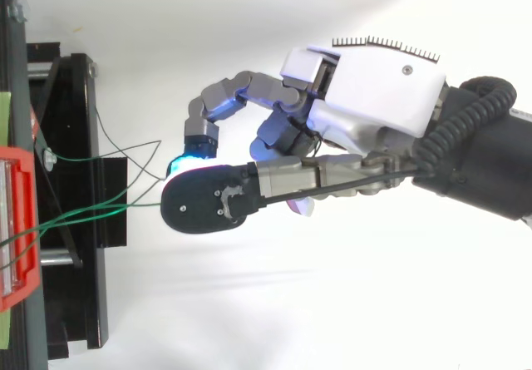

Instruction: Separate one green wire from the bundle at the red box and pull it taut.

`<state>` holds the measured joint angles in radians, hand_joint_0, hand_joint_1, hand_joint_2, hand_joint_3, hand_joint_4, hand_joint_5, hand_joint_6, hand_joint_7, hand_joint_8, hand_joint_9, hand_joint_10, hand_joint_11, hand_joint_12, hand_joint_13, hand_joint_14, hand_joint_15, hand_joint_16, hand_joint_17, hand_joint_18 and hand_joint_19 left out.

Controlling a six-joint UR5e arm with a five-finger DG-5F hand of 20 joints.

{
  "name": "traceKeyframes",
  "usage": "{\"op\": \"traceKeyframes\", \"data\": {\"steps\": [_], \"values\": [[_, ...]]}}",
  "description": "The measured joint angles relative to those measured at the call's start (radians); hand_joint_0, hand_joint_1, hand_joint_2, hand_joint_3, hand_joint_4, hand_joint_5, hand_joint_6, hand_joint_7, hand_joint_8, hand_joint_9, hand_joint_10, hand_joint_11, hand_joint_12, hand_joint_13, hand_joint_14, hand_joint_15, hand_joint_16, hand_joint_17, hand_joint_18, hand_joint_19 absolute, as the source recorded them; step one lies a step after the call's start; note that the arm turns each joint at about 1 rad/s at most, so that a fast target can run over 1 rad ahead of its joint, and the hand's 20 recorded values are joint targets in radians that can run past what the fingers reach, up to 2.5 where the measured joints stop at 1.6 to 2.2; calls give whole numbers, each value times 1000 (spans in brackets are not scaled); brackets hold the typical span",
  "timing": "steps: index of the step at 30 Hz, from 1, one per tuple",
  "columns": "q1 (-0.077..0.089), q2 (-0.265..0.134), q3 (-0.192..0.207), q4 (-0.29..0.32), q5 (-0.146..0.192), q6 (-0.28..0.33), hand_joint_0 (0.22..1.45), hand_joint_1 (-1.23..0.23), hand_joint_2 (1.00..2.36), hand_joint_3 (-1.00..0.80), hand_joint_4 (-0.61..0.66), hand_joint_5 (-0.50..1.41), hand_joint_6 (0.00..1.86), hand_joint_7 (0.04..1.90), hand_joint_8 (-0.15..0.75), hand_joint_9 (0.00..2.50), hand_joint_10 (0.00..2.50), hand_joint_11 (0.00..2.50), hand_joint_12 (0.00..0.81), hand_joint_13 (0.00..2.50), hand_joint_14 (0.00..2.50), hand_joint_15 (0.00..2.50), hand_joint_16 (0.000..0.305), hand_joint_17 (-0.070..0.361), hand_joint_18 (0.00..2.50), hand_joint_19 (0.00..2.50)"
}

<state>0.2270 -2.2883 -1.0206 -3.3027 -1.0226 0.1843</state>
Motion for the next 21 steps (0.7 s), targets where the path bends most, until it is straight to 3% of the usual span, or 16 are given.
{"op": "traceKeyframes", "data": {"steps": [12,21], "values": [[0,1,39,-13,-1,1,637,-712,1019,-247,110,-171,922,1071,262,1238,1556,1213,338,1285,2348,800,52,117,1240,1260],[0,1,40,-14,-1,1,571,-585,1003,-463,164,-168,911,1042,268,1263,1497,1239,347,1288,2349,790,54,123,1240,1246]]}}
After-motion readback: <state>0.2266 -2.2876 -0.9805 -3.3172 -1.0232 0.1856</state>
